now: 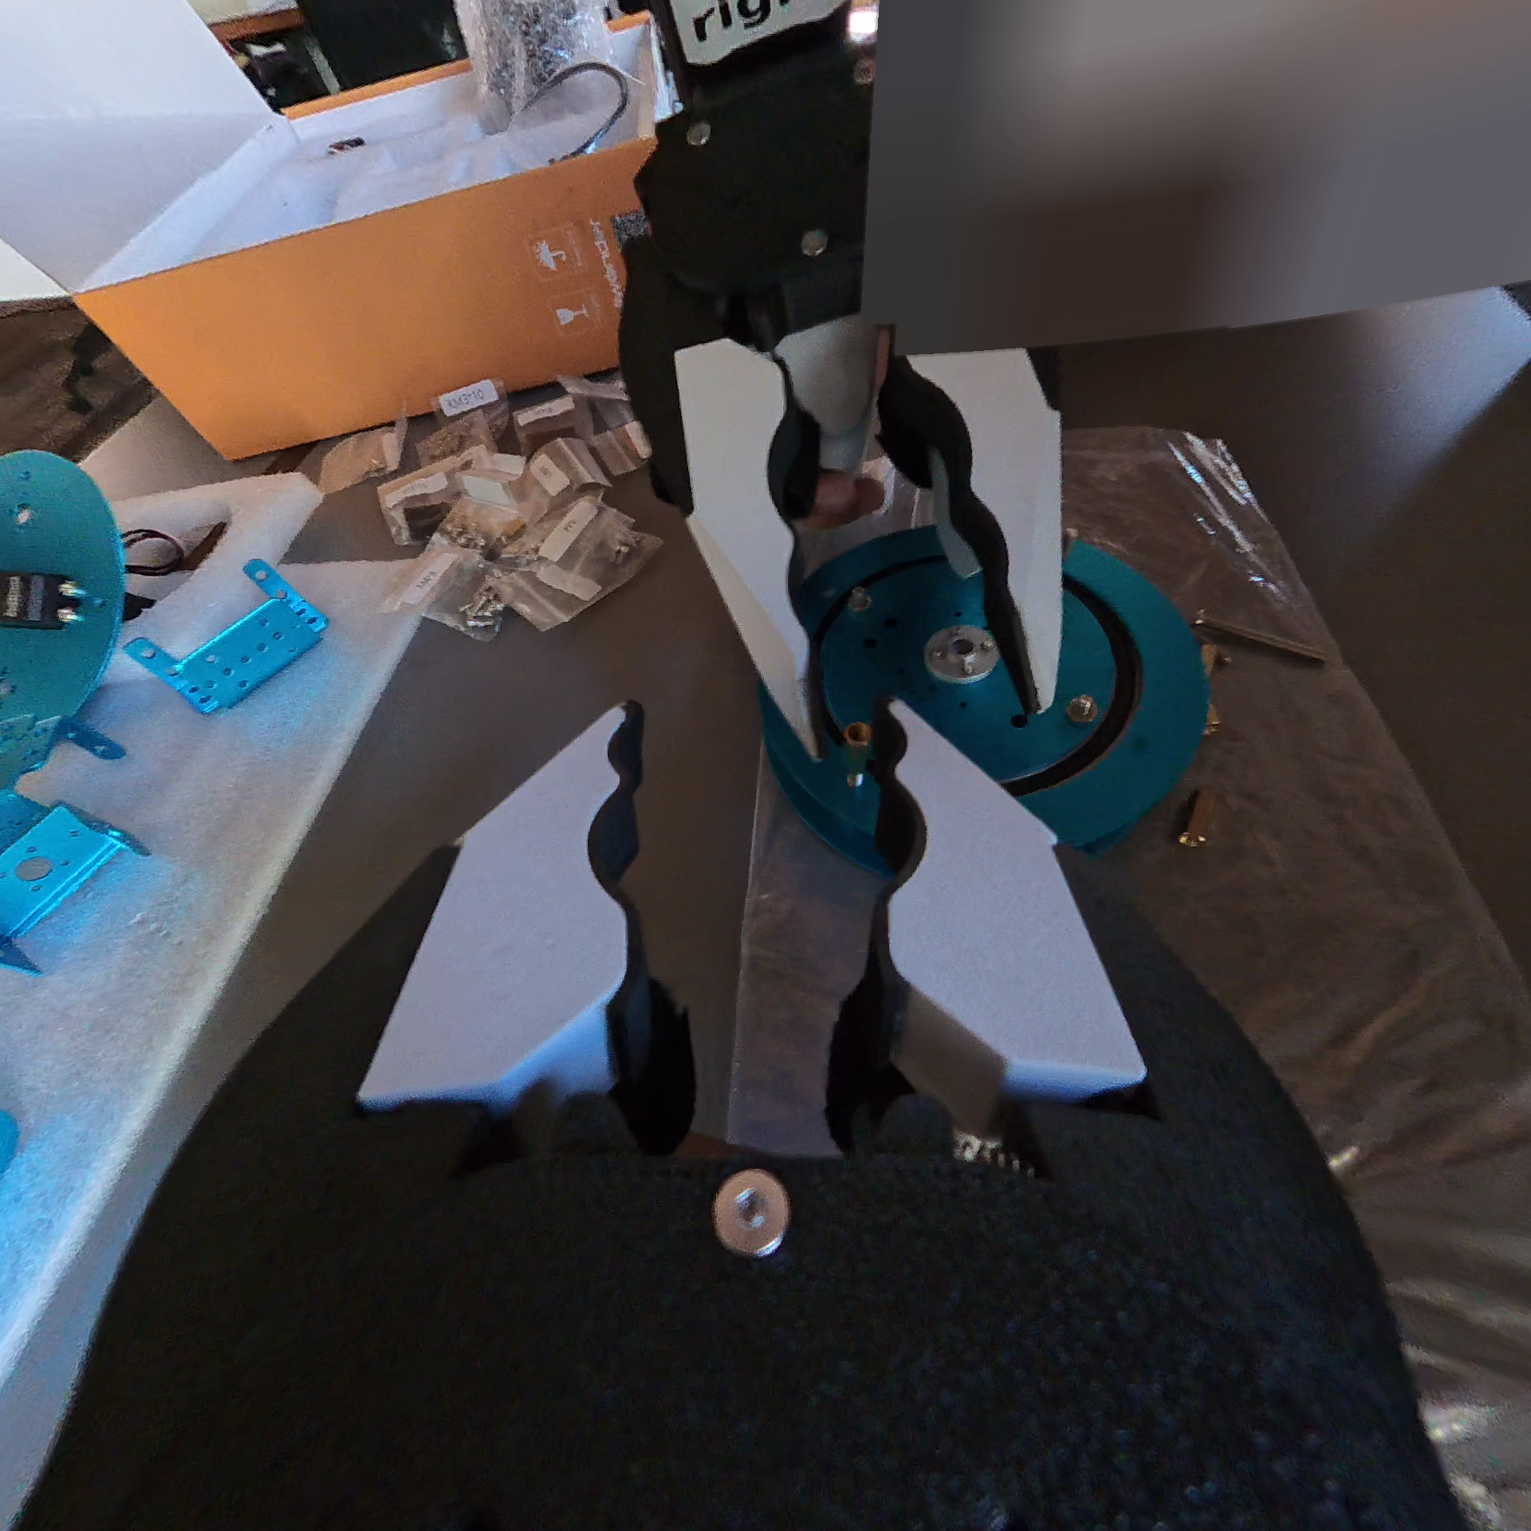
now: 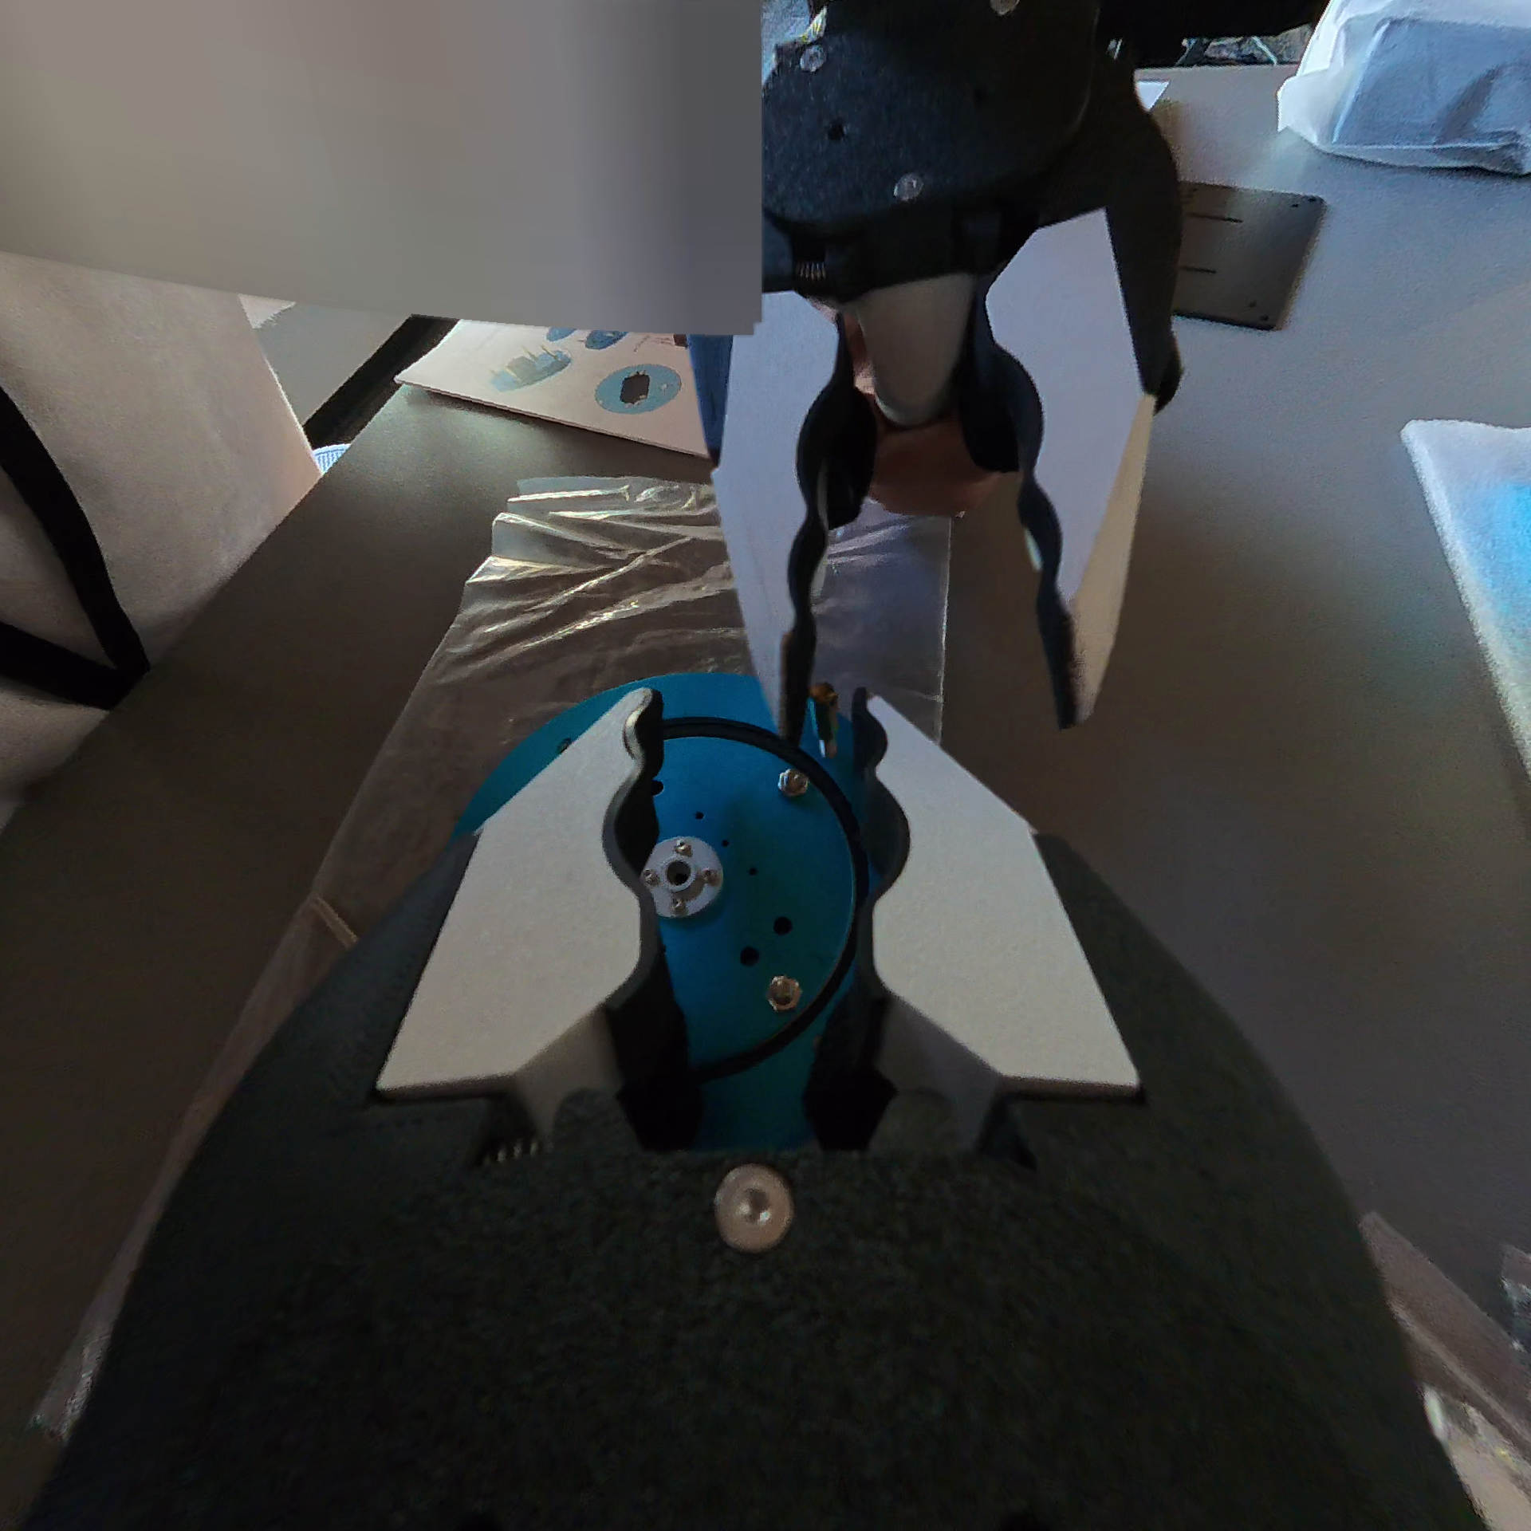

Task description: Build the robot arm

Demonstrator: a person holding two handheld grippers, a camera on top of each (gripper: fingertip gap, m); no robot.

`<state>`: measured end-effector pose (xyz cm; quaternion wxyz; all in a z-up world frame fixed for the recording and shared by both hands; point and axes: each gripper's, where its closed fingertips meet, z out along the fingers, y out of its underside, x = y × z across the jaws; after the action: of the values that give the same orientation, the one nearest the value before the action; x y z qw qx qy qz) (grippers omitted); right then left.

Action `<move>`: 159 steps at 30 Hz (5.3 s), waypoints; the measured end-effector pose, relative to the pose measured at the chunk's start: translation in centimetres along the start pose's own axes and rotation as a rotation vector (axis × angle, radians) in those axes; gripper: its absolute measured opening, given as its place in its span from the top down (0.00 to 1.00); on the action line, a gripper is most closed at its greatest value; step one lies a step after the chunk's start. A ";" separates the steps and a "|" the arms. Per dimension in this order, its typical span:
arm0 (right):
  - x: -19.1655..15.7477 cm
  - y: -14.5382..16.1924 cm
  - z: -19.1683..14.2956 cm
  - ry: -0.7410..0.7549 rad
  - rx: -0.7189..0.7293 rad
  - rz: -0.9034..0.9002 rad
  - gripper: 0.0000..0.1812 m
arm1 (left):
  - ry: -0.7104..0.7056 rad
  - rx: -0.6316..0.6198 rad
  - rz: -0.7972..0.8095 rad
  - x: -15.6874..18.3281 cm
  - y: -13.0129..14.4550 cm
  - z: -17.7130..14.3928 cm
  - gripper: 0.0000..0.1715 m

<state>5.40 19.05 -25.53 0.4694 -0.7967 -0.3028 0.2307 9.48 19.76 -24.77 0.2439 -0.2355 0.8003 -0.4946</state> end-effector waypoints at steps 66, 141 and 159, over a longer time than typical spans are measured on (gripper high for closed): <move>0.2 1.0 -1.5 0.026 -0.097 0.059 0.70 | -0.032 -0.102 0.005 -1.2 1.7 -1.1 0.69; -0.5 1.0 -1.7 -0.013 -0.108 0.102 0.62 | -0.037 -0.088 -0.023 -1.8 1.1 -0.9 0.70; -0.6 0.0 0.4 -0.045 -0.115 0.058 0.65 | 0.048 -0.064 -0.014 0.3 0.4 -0.6 0.69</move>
<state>4.70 18.93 -25.64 0.4089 -0.8254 -0.3028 0.2445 8.81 20.14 -24.91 0.2135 -0.2367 0.8198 -0.4758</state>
